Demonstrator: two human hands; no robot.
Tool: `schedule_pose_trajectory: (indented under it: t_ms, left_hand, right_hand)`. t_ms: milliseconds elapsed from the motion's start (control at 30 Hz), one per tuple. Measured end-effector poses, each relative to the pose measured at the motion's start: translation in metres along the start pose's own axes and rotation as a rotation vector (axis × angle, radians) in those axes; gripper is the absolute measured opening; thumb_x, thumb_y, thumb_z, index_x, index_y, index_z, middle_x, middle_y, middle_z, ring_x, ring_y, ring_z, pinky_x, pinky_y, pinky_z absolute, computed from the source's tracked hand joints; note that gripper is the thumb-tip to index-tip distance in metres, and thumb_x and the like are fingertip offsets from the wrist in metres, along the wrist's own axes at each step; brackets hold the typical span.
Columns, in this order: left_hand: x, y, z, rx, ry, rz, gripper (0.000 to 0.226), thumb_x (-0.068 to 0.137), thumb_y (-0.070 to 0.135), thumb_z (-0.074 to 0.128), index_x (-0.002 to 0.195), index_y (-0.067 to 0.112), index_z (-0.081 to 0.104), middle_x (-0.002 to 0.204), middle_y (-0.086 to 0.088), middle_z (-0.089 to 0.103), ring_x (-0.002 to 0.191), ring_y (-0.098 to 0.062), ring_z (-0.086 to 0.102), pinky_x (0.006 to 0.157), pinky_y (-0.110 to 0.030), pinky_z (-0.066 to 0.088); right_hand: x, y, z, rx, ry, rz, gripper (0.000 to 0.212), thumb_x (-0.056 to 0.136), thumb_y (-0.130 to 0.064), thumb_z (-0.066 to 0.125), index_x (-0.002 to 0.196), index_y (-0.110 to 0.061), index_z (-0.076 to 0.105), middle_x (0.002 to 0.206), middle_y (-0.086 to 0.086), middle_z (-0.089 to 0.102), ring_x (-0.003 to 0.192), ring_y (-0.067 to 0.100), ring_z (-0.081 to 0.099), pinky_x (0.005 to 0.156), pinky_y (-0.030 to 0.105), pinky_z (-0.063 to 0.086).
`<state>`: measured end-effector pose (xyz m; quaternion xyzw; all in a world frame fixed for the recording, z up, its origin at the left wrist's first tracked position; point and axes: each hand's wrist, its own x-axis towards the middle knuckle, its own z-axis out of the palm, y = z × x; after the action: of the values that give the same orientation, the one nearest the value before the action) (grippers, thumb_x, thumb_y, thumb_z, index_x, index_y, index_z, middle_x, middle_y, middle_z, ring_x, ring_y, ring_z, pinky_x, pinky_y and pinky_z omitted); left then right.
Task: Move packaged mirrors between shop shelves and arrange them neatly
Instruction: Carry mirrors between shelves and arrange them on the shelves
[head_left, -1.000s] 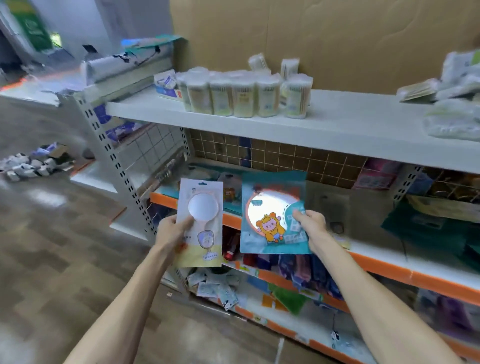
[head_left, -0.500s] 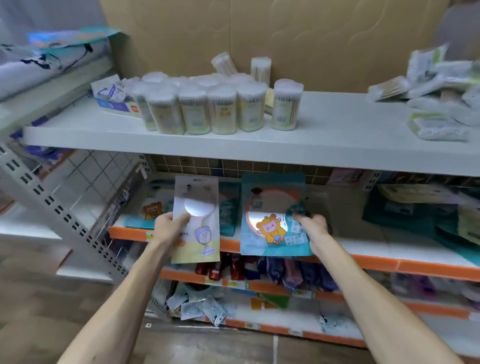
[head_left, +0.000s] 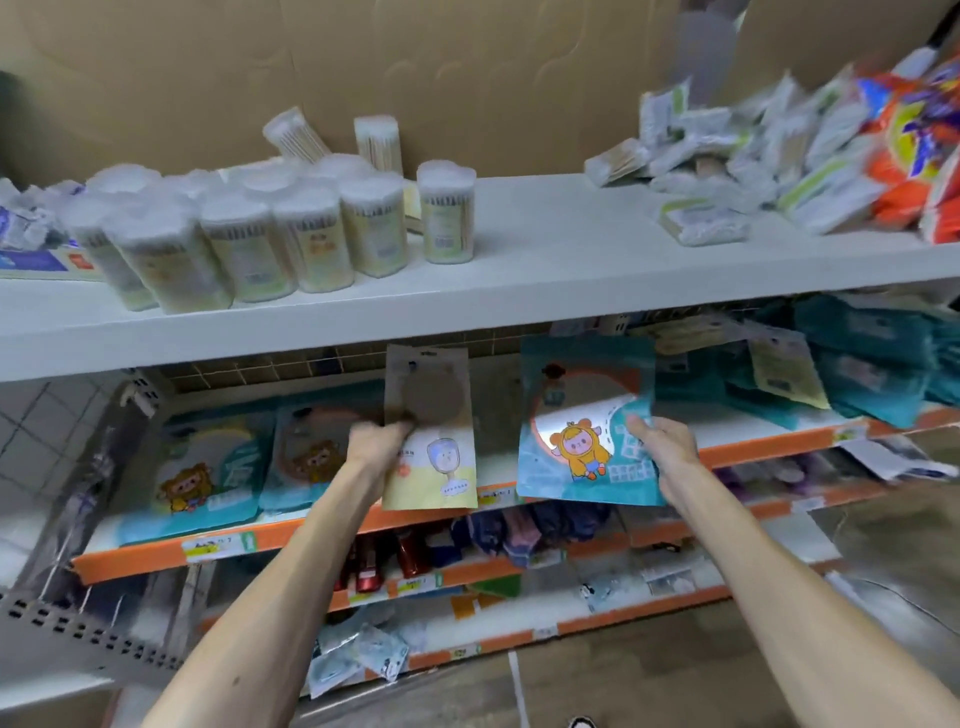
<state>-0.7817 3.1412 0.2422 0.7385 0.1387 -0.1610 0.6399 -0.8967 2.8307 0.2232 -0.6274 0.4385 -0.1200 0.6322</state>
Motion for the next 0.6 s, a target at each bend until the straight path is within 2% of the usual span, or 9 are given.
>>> schedule_pose_trajectory:
  t_ms: [100, 200, 233, 333, 400, 533, 600]
  left_hand:
    - [0.001, 0.001, 0.045, 0.059, -0.001, -0.007, 0.015, 0.086, 0.014, 0.071, 0.078, 0.008, 0.061, 0.069, -0.007, 0.059, 0.054, -0.018, 0.051, 0.032, -0.018, 0.039]
    - [0.006, -0.006, 0.088, 0.087, 0.020, -0.013, 0.020, 0.082, 0.017, 0.076, 0.092, 0.003, 0.067, 0.079, -0.009, 0.063, 0.057, -0.017, 0.052, 0.045, -0.026, 0.043]
    - [0.006, -0.007, 0.103, 0.085, 0.035, -0.019, 0.019, 0.082, 0.016, 0.077, 0.091, 0.003, 0.066, 0.080, -0.010, 0.063, 0.057, -0.017, 0.052, 0.047, -0.027, 0.044]
    - [0.005, -0.007, 0.139, 0.054, 0.063, -0.011, 0.017, 0.081, 0.014, 0.078, 0.085, 0.007, 0.063, 0.071, -0.007, 0.058, 0.052, -0.016, 0.047, 0.036, -0.021, 0.040]
    - [0.008, -0.011, 0.155, 0.034, 0.093, -0.019, 0.018, 0.079, 0.014, 0.079, 0.082, 0.008, 0.062, 0.068, -0.006, 0.056, 0.048, -0.014, 0.044, 0.035, -0.020, 0.039]
    - [0.005, -0.013, 0.171, 0.006, 0.128, -0.061, 0.021, 0.084, 0.017, 0.075, 0.099, 0.005, 0.067, 0.073, -0.009, 0.059, 0.044, -0.014, 0.040, 0.031, -0.018, 0.034]
    - [0.006, -0.008, 0.176, -0.005, 0.146, -0.042, 0.011, 0.087, 0.016, 0.072, 0.093, 0.010, 0.064, 0.067, -0.004, 0.057, 0.048, -0.015, 0.041, 0.031, -0.017, 0.033]
  right_hand:
    - [0.024, 0.001, -0.035, 0.033, 0.008, 0.027, 0.014, 0.093, -0.017, 0.067, 0.097, -0.004, 0.065, 0.102, 0.016, 0.071, 0.096, 0.034, 0.069, 0.090, 0.051, 0.055]
    - [0.056, 0.002, -0.065, 0.025, 0.000, 0.030, 0.010, 0.093, -0.016, 0.066, 0.096, -0.008, 0.064, 0.105, 0.015, 0.070, 0.099, 0.033, 0.068, 0.093, 0.050, 0.054]
    - [0.068, 0.000, -0.074, 0.020, -0.008, 0.035, 0.011, 0.093, -0.017, 0.066, 0.096, -0.006, 0.064, 0.104, 0.016, 0.071, 0.099, 0.033, 0.068, 0.092, 0.051, 0.054]
    - [0.105, -0.007, -0.093, 0.019, -0.060, 0.022, 0.014, 0.089, -0.017, 0.071, 0.095, -0.005, 0.066, 0.100, 0.016, 0.072, 0.096, 0.034, 0.069, 0.090, 0.053, 0.055]
    - [0.129, -0.006, -0.101, 0.012, -0.085, 0.009, 0.021, 0.082, -0.017, 0.075, 0.098, -0.005, 0.069, 0.100, 0.015, 0.072, 0.095, 0.034, 0.069, 0.090, 0.055, 0.054]
    - [0.162, -0.010, -0.112, -0.025, -0.107, 0.025, 0.043, 0.066, -0.019, 0.077, 0.103, -0.003, 0.063, 0.103, 0.018, 0.070, 0.097, 0.036, 0.068, 0.089, 0.055, 0.055]
    - [0.171, -0.016, -0.110, -0.018, -0.105, 0.033, 0.032, 0.073, -0.016, 0.076, 0.098, -0.006, 0.058, 0.106, 0.021, 0.068, 0.099, 0.038, 0.067, 0.090, 0.056, 0.054]
